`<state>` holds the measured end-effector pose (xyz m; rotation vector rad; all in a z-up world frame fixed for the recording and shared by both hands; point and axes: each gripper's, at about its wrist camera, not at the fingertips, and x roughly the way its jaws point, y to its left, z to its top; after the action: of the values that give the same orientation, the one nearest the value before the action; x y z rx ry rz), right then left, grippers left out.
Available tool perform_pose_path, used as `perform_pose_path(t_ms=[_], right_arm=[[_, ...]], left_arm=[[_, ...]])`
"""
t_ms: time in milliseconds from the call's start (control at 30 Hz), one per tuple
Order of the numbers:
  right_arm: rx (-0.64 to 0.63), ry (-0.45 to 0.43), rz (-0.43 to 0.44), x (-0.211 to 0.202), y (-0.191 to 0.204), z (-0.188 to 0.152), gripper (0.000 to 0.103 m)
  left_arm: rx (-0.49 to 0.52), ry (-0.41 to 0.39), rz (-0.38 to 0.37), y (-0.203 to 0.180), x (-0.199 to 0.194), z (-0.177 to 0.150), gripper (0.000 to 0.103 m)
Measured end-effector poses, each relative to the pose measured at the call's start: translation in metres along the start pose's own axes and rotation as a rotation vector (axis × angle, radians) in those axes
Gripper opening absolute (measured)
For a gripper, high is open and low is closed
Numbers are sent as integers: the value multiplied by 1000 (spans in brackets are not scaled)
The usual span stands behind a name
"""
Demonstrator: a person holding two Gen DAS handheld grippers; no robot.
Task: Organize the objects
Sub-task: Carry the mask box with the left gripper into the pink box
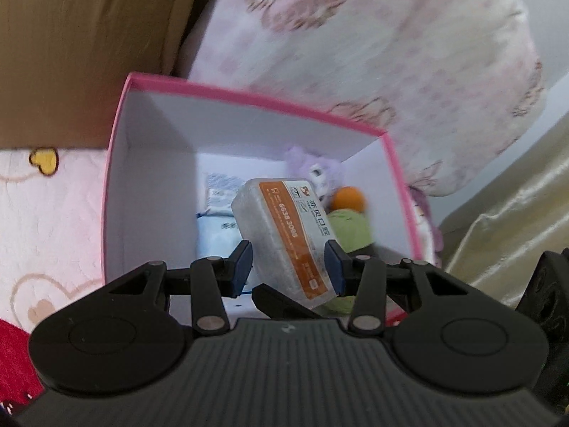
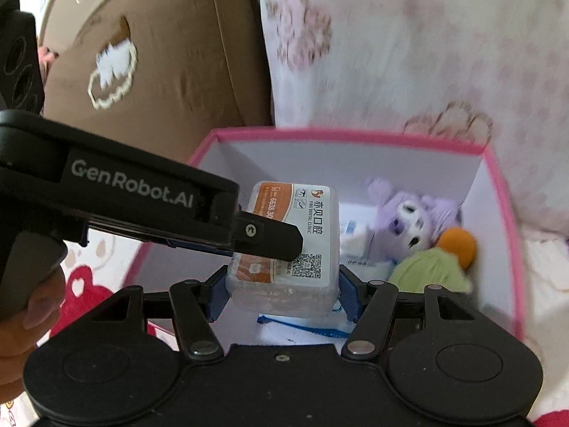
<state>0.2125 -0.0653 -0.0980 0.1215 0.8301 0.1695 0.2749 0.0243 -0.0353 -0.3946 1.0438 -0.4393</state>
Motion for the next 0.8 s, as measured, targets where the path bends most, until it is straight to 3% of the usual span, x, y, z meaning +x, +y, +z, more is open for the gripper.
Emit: perform_pose_path(t_ms=[233,533,700,800], right_arm=[[15,88,16,37,-6,-8,66],[-8,152,50,48,-8,-9,69],[20,161,106,44,-20,-14,70],[48,136,146,40,-27,-17,70]], left_arm=[[0,47,34,18,35,-3,44],[28,53,43,25,47,-5,42],[48,54,42,22,47,-11,37],[85,48,102,16,52,-13,35]])
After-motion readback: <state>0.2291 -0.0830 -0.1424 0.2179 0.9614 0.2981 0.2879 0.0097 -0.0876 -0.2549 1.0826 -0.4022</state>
